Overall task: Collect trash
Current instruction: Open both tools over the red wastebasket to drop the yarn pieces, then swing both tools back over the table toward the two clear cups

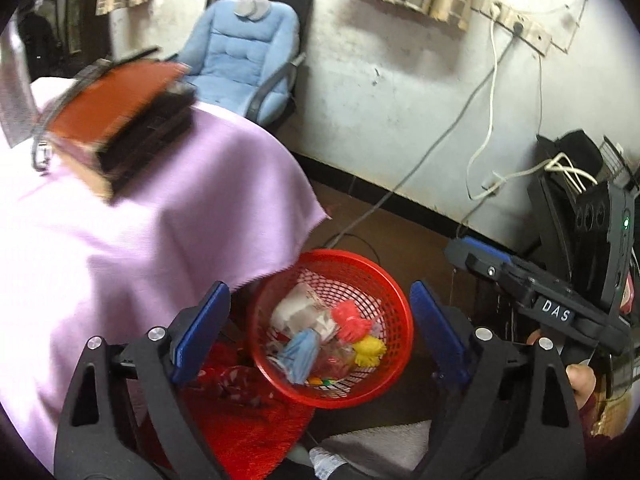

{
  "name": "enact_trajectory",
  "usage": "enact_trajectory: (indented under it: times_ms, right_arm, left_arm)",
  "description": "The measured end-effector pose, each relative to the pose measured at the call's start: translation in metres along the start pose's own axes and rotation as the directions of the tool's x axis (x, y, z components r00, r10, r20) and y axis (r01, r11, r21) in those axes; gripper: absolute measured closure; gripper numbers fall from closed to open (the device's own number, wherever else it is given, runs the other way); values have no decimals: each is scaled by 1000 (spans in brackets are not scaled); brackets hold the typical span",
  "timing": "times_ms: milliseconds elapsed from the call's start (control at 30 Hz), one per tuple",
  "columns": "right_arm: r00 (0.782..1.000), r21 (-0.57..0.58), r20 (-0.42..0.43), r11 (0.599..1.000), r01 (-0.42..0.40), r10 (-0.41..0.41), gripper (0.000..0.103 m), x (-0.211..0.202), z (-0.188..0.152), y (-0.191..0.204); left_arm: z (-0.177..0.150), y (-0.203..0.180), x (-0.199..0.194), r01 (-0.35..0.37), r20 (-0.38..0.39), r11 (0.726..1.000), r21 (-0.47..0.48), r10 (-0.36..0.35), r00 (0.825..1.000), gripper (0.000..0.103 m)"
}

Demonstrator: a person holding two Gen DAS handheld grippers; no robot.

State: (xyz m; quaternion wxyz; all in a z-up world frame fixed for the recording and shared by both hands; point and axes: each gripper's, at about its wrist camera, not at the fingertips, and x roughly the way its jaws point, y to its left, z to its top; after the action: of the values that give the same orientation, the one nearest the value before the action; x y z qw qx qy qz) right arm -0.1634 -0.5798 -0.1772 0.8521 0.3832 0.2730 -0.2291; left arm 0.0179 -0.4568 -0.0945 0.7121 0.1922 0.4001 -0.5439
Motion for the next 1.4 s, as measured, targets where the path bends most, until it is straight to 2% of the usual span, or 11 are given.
enact_trajectory:
  times_ms: [200,400,633,900,1033,1200,1300,1400]
  right_arm:
    - [1000,-60,1,998,-29,29,45,-5,1,30]
    - [998,-143,11,988,-60,63,39,-15,4,73]
    - [994,-261,29,961,-93,104,28,-29,1,130]
    - [986,-392,23,909,-144,166,23,-41,-8,205]
    - [980,-459,4,871,-175,199,21,-40,-16,246]
    - [966,-558,-64,794,-241,249,18,-24,-32,312]
    - [956,-599,-118,748,-285,269,17,-10,-42,349]
    - [945,-619,-169,715,-324,281,17,4,-52,381]
  left_arm:
    - [-4,21,-34,-46,76,998,-39,49,996,13]
    - [-13,43,-74,-70,148,993,-92,83,985,12]
    - [-33,63,-128,-105,253,984,-140,139,958,9]
    - [-64,96,-188,-147,354,964,-223,220,909,7]
    - [-83,120,-220,-183,391,943,-279,286,875,7]
    - [-106,153,-246,-239,385,909,-343,368,846,7]
    - [-120,179,-259,-287,361,876,-388,431,827,7]
    - [-134,212,-270,-346,314,829,-439,502,806,7]
